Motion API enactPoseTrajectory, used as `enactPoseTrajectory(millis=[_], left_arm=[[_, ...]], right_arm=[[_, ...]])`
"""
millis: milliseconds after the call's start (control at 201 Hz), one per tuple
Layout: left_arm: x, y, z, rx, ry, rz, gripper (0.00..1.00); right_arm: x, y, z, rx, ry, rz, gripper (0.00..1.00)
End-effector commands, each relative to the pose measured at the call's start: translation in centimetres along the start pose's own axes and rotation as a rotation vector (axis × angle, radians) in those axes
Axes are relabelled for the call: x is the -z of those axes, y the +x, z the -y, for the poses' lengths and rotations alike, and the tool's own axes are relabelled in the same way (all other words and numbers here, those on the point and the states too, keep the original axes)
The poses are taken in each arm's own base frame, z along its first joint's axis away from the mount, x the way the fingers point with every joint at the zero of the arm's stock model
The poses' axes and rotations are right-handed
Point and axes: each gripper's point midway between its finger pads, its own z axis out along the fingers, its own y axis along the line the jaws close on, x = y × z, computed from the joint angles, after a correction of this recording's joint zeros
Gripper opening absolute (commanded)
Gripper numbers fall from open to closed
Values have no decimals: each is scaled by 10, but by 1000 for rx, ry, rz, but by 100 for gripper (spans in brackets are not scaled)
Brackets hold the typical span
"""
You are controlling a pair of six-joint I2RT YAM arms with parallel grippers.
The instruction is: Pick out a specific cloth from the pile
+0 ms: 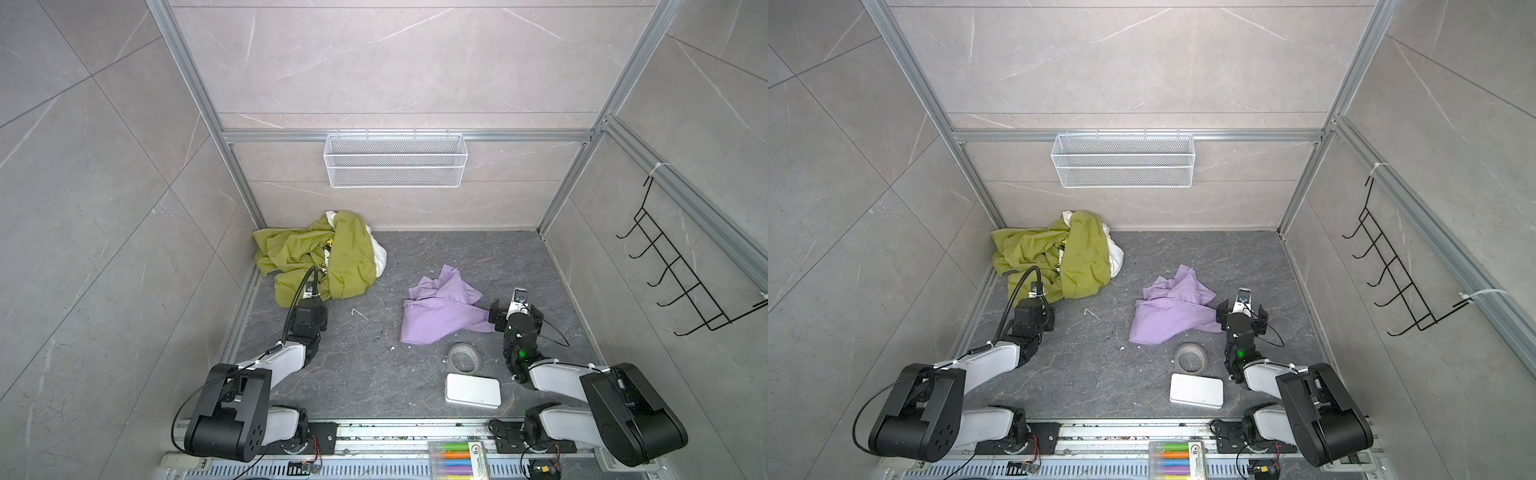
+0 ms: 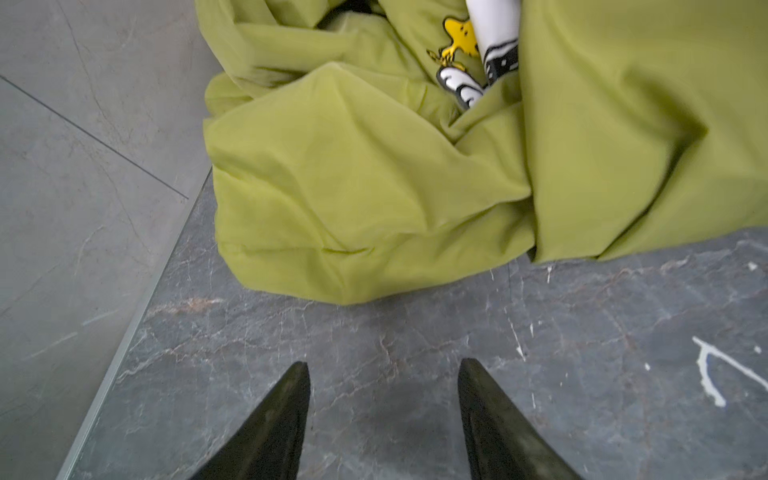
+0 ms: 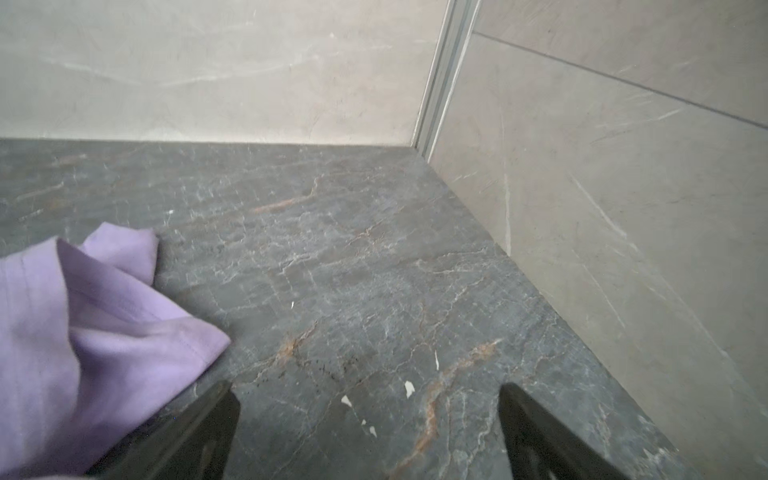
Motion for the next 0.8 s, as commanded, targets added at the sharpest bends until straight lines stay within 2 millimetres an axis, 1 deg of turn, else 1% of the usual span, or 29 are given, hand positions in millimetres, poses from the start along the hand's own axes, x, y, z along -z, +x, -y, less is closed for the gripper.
enactPoseTrajectory(millis=[0,65,119,284,358,428,448,513,558,597,607,677,692,702,712,797], left_arm=[[-2,-30,-4,46,22,131,59],[-4,-33,-9,82,23,154,58],[-5,-35,-10,99,29,171,57],[-13,-27,-14,121,34,199,53],[-17,-24,-22,155,11,202,53],[-22,-14,-31,201,-24,194,54],[-23,-15,-35,209,-44,202,54],[-25,-15,-36,214,-47,192,57],[-26,-15,-37,215,-51,190,58],[-26,-15,-37,217,-52,191,61],[-26,-15,-37,218,-51,189,65],[-26,-14,-38,225,-49,187,77],[-27,-15,-38,226,-49,188,85],[-27,-14,-38,226,-47,186,95],[-27,-15,-38,226,-45,186,99],[-27,-14,-39,232,-43,183,100]], right_arm=[[0,-21,7,-117,16,114,99],[-4,-17,4,-117,17,97,99],[-7,-18,2,-108,10,101,99],[-9,-17,-2,-110,-30,88,99],[-13,-15,-10,-89,-70,72,99],[-17,-11,-24,-53,-134,52,99],[-18,-10,-28,-44,-150,48,99],[-23,-4,-29,-35,-143,43,100],[-28,-5,-30,-28,-138,41,100],[-30,-2,-30,-27,-131,1,99],[-31,-1,-30,-27,-131,-6,99],[-38,-2,-30,-30,-123,-15,99],[-38,-3,-30,-31,-123,-13,99],[-38,-2,-30,-32,-123,-16,99],[-38,-3,-29,-33,-123,-13,99],[-41,-2,-29,-37,-119,-30,99]])
